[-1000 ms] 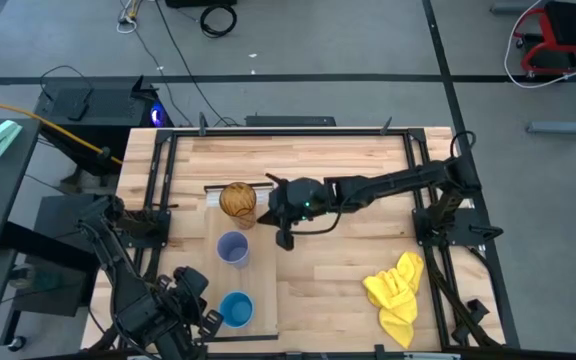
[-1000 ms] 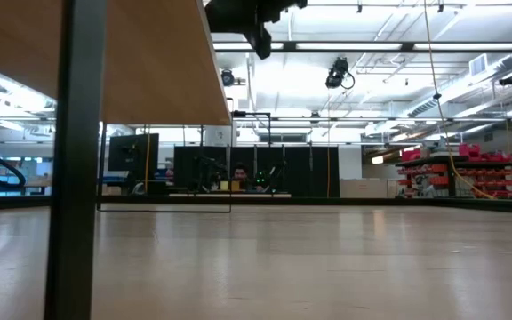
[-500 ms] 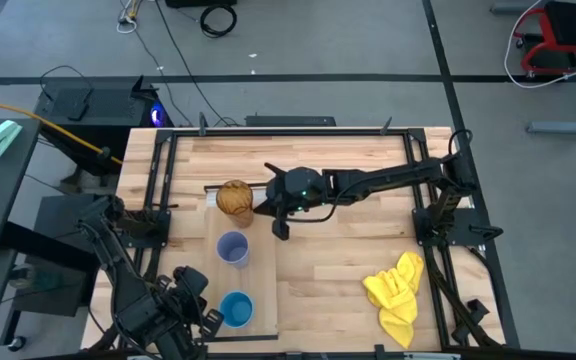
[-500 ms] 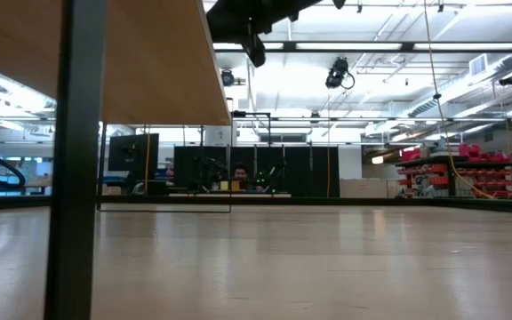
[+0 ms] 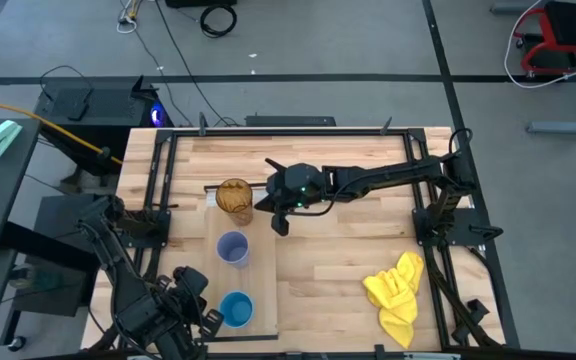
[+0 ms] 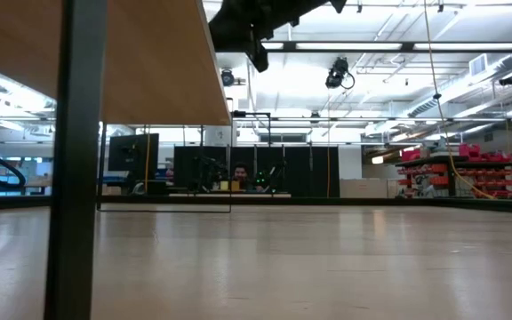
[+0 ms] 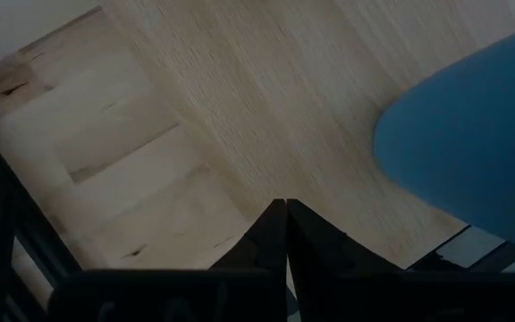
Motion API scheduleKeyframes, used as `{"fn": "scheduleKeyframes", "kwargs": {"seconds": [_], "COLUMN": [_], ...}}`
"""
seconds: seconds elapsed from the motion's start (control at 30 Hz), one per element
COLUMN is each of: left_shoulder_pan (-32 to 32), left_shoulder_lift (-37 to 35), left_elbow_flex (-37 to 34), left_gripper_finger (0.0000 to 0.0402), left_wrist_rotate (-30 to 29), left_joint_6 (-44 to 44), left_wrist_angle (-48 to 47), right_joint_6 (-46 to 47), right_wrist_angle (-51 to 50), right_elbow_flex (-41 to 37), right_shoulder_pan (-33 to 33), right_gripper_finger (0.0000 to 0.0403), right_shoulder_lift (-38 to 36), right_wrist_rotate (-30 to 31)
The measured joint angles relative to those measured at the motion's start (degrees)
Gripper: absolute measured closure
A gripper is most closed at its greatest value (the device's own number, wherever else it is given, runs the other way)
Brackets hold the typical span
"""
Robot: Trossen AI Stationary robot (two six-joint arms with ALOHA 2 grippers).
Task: Stack small to large cups/mugs on shelf
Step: Adjust the brown cup, then return to Home Position
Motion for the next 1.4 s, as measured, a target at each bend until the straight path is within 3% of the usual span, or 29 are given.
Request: {"fn": "scheduleKeyframes", "kwargs": {"seconds": [0.23,0.5,0.73,1.07,1.4], "left_shoulder_pan": [-0.49,-0.72,-0.76,-0.76,-0.76], "left_shoulder_lift": [0.03,-0.88,-3.48,-8.19,-15.1], "left_elbow_flex": [0.0,0.02,0.02,0.02,0.02], "left_gripper_finger": [0.0376,0.0383,0.0387,0.038,0.0384], "left_wrist_rotate": [0.0,-0.84,-6.21,-15.2,-30.08], "left_joint_6": [-0.01,0.45,1.5,7.43,17.42], "left_wrist_angle": [-0.63,-1.65,-1.61,-1.57,-1.46], "right_joint_6": [3.65,4.98,4.7,4.85,10.95], "right_wrist_angle": [-8.15,-13.5,-14.21,-20.47,-21.41], "right_elbow_flex": [0.0,0.0,0.04,0.04,0.04], "right_shoulder_pan": [0.12,0.72,0.73,0.74,0.74], "right_gripper_finger": [0.0395,0.0394,0.0393,0.0393,0.0393], "right_shoulder_lift": [-3.67,-14.12,-22.7,-26.97,-30.09], "right_wrist_rotate": [-2.54,-3.02,-2.82,-2.55,-2.59]}}
